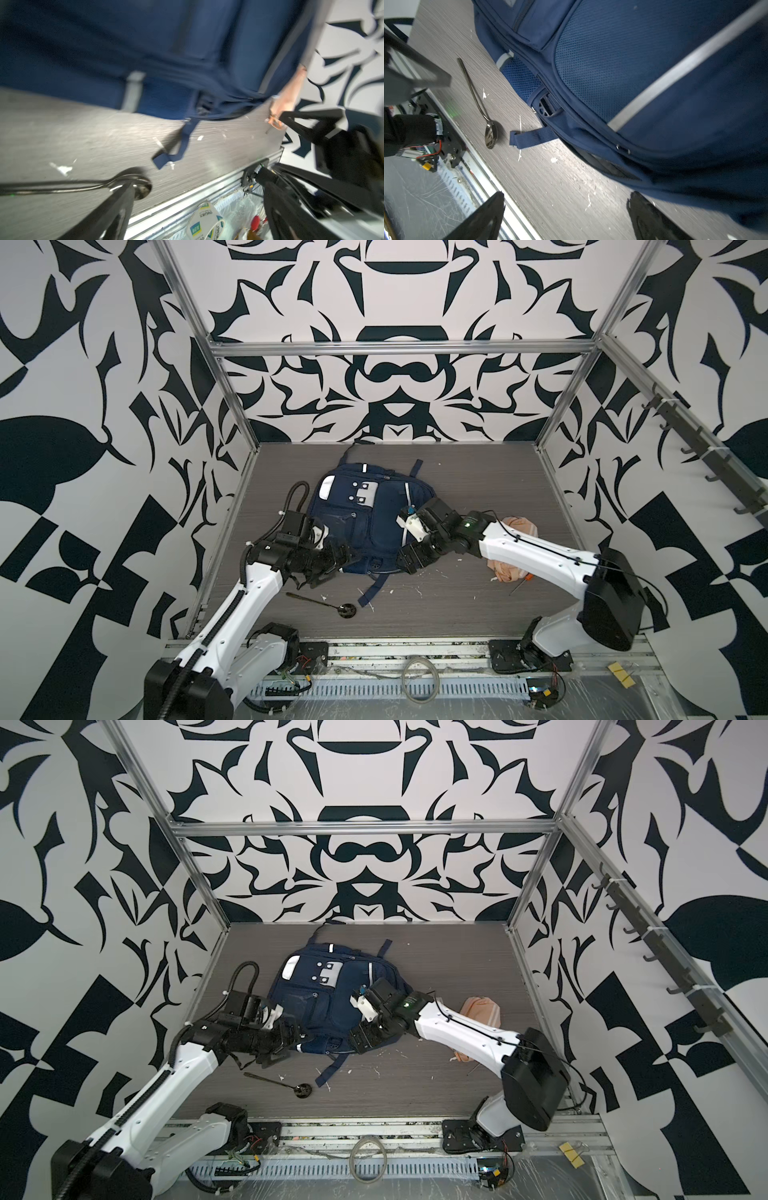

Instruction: Pack the student bag

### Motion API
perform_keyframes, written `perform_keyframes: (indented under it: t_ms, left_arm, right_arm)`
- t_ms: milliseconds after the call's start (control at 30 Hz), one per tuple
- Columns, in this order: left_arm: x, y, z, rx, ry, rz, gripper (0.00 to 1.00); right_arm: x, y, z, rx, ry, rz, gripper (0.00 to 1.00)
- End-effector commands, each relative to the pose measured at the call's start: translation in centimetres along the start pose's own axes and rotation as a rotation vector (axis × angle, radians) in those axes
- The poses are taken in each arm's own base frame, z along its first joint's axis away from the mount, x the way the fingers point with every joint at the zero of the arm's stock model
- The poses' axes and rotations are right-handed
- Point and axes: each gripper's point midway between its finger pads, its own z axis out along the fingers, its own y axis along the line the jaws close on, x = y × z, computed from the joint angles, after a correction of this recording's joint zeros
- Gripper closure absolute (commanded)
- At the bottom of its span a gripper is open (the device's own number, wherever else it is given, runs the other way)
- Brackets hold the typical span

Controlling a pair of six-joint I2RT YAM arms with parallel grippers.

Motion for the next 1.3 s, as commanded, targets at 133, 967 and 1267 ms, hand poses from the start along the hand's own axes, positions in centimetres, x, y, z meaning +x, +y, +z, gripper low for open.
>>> perform_keyframes:
  t_ms: [133,967,1267]
  left_arm:
    - [-2.5,2.6,2.9,-0.037,-0.076,-0.162,0.14]
    - [-6.9,2.0,6.1,0.031,-0.225,-0.309,1.00]
    - [-5.6,-4.4,3.6,0.119,-0.178,-0.262,1.00]
  right_arm:
    - [-2.7,1.9,1.2,0.001,-0.028,-0.061,0.09]
    - [-1.8,3.1,0.3,-0.012,-0.112,-0.017,0.24]
    - [-0.2,4.2,2.1,-0.071,-0.040,-0.042,0.47]
